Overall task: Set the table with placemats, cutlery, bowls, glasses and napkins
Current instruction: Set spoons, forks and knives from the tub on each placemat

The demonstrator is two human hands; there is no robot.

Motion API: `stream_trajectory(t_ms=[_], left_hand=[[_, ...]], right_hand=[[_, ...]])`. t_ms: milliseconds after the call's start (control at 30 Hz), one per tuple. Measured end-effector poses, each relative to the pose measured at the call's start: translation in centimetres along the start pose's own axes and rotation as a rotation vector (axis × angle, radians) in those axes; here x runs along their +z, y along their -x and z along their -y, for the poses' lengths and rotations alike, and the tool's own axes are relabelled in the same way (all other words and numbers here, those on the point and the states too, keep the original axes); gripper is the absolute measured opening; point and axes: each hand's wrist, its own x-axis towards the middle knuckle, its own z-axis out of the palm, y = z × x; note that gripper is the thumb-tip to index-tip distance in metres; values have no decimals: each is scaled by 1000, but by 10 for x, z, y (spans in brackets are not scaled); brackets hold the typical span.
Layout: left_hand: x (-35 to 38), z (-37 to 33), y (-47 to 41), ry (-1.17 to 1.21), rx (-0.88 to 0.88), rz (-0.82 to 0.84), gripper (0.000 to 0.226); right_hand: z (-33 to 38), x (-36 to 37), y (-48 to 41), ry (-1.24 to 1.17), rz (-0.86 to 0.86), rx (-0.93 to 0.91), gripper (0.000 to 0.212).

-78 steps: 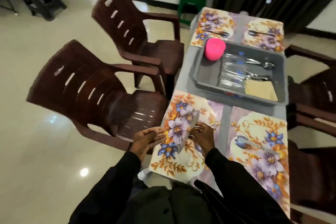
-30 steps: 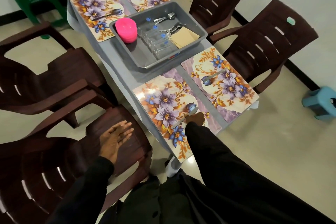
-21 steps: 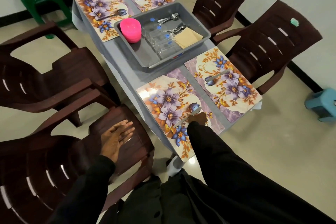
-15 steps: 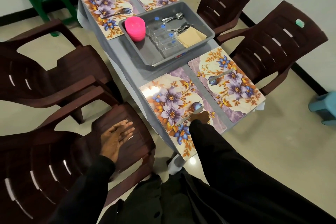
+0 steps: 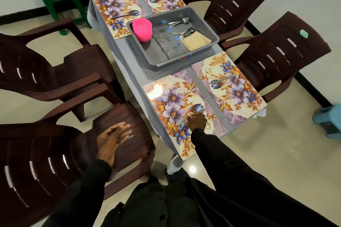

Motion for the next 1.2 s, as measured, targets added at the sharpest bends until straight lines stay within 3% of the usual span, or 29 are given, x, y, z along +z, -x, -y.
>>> stream_trajectory(t_ms=[233, 533, 700, 1033, 1200], left_hand=[[10, 7, 36, -106, 179, -99, 21], [5, 25, 119, -460, 422, -239, 9], [-19, 31, 168, -678, 537, -354, 6], [-111, 60, 262, -818, 566, -685, 7], [-175, 79, 317, -902, 496, -883, 10]], right_hand=[[-9, -16, 44, 126, 226, -391, 15], [9, -42, 111, 265, 467, -942, 10], [34, -42, 157, 247, 565, -1222, 18], [56, 6, 289, 296, 790, -1484, 17], [57, 46, 376, 354, 830, -1603, 16]])
